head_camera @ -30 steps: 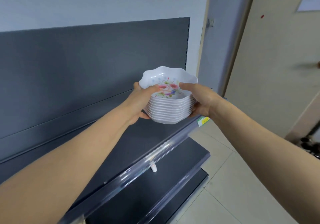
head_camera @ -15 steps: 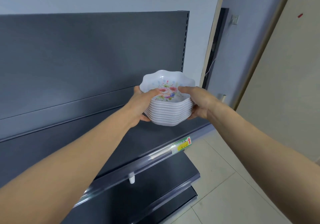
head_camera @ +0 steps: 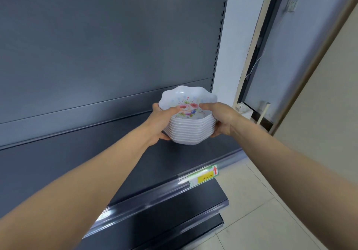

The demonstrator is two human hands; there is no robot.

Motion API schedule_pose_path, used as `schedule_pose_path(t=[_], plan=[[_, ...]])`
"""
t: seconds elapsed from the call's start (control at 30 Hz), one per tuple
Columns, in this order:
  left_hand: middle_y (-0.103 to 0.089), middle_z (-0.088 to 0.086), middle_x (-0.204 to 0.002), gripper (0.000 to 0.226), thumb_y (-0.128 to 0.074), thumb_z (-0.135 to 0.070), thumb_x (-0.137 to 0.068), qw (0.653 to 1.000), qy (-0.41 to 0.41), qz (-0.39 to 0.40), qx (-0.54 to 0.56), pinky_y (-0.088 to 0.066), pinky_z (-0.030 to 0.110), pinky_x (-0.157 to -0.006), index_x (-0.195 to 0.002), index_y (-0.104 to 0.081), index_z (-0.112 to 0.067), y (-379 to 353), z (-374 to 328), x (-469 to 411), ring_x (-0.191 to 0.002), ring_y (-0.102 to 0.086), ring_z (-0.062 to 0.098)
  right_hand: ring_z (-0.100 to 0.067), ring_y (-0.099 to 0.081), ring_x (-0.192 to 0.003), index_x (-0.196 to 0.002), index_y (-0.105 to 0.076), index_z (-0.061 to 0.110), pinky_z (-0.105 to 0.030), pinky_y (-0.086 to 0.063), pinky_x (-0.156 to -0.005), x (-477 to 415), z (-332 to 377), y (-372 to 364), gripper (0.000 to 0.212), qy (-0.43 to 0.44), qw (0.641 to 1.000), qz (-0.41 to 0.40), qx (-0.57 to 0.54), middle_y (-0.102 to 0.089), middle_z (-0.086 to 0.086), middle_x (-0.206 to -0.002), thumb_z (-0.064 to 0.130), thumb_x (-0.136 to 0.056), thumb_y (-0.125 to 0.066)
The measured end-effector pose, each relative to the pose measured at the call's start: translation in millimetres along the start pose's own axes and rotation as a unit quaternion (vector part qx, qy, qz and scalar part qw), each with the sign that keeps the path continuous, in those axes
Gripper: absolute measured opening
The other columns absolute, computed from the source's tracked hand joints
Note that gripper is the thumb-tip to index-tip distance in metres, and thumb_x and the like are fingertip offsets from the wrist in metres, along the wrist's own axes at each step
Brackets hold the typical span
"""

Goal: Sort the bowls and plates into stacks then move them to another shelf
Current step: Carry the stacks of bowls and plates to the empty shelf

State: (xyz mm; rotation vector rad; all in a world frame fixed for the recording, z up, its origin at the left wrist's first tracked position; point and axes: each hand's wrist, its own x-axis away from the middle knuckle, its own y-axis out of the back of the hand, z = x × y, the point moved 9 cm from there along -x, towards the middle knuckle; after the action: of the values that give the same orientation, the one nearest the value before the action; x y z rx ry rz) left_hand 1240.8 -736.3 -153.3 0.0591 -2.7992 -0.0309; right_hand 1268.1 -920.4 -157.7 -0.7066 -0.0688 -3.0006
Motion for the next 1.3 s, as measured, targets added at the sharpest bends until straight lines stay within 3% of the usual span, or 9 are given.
schedule_pose_path(t=[0.2,0.5,0.67,0.77,0.9,1.07,1.17,1.23,1.3], plan=[[-0.057,-0.009,-0.110,0.059,-0.071,-0.039,-0.080,0.999,0.020,-0.020,0.016,-0.056,0.055,-0.081,-0.123,-0.031,-0.028,-11,15,-15,-0.101,-0.060,0.019,-0.024,-0.061,-0.069,-0.113,-0.059,0.017,-0.035,-0.053,-0.055,-23,-6,6,0.037,-0.023,0.999,0.031,0.032,-0.067,-0.004,-0.086,0.032,-0.081,-0.068],[-0.056,-0.009,-0.114,0.064,-0.070,-0.038,-0.081,0.996,0.026,-0.070,0.041,-0.054,0.058,-0.083,-0.130,-0.029,-0.029,-24,29,-20,-0.107,-0.059,0.020,-0.023,-0.063,-0.078,-0.101,-0.059,0.024,-0.037,-0.055,-0.061,-42,-7,14,0.022,-0.014,0.995,0.088,0.042,-0.068,-0.003,-0.094,0.029,-0.081,-0.068],[-0.056,-0.010,-0.116,0.059,-0.068,-0.036,-0.084,0.995,0.022,-0.093,0.033,-0.055,0.054,-0.085,-0.127,-0.029,-0.031,-26,32,-18,-0.105,-0.059,0.016,-0.026,-0.065,-0.090,-0.127,-0.050,0.019,-0.045,-0.054,-0.072,-44,-11,13,0.041,0.000,0.993,0.114,0.040,-0.066,-0.009,-0.117,0.021,-0.087,-0.061],[-0.056,-0.008,-0.122,0.061,-0.068,-0.034,-0.084,0.993,0.020,-0.108,0.034,-0.054,0.052,-0.087,-0.132,-0.029,-0.030,-27,34,-16,-0.110,-0.058,0.019,-0.029,-0.064,-0.099,-0.131,-0.049,0.018,-0.047,-0.053,-0.080,-43,-12,12,0.043,0.014,0.990,0.134,0.038,-0.065,-0.009,-0.120,0.021,-0.089,-0.059],[-0.058,-0.004,-0.127,0.061,-0.067,-0.032,-0.085,0.992,0.022,-0.117,0.042,-0.054,0.053,-0.087,-0.134,-0.032,-0.030,-28,33,-12,-0.114,-0.058,0.023,-0.029,-0.063,-0.105,-0.135,-0.042,0.018,-0.043,-0.054,-0.076,-42,-14,11,0.052,0.002,0.990,0.139,0.037,-0.062,-0.009,-0.124,0.024,-0.087,-0.062],[-0.059,0.000,-0.129,0.055,-0.065,-0.031,-0.086,0.990,0.023,-0.133,0.031,-0.055,0.048,-0.085,-0.134,-0.039,-0.025,-25,32,-5,-0.113,-0.060,0.024,-0.023,-0.066,-0.095,-0.132,-0.046,0.017,-0.035,-0.056,-0.066,-38,-14,5,0.052,0.013,0.986,0.157,0.047,-0.065,-0.005,-0.118,0.026,-0.085,-0.065],[-0.054,0.002,-0.136,0.053,-0.062,-0.033,-0.089,0.981,0.001,-0.194,-0.007,-0.050,0.039,-0.091,-0.133,-0.036,-0.021,-13,19,7,-0.112,-0.058,0.022,-0.026,-0.058,-0.114,-0.139,-0.040,0.008,-0.042,-0.051,-0.093,-37,9,17,0.068,0.101,0.980,0.073,0.155,-0.055,-0.008,-0.133,0.034,-0.083,-0.068],[-0.043,0.005,-0.145,0.063,-0.059,-0.035,-0.091,0.964,-0.040,-0.239,-0.111,-0.040,0.029,-0.093,-0.144,-0.028,-0.017,-5,-3,20,-0.124,-0.049,0.023,-0.030,-0.046,-0.127,-0.143,-0.033,0.006,-0.044,-0.041,-0.105,-22,45,24,0.071,0.214,0.933,-0.021,0.290,-0.043,-0.011,-0.142,0.035,-0.086,-0.063],[-0.035,0.006,-0.149,0.064,-0.056,-0.035,-0.092,0.934,-0.090,-0.262,-0.226,-0.031,0.023,-0.091,-0.146,-0.027,-0.015,-4,-31,40,-0.129,-0.044,0.021,-0.032,-0.041,-0.130,-0.141,-0.036,0.007,-0.045,-0.037,-0.107,7,78,12,0.062,0.320,0.869,-0.045,0.374,-0.041,-0.012,-0.144,0.032,-0.089,-0.058]])
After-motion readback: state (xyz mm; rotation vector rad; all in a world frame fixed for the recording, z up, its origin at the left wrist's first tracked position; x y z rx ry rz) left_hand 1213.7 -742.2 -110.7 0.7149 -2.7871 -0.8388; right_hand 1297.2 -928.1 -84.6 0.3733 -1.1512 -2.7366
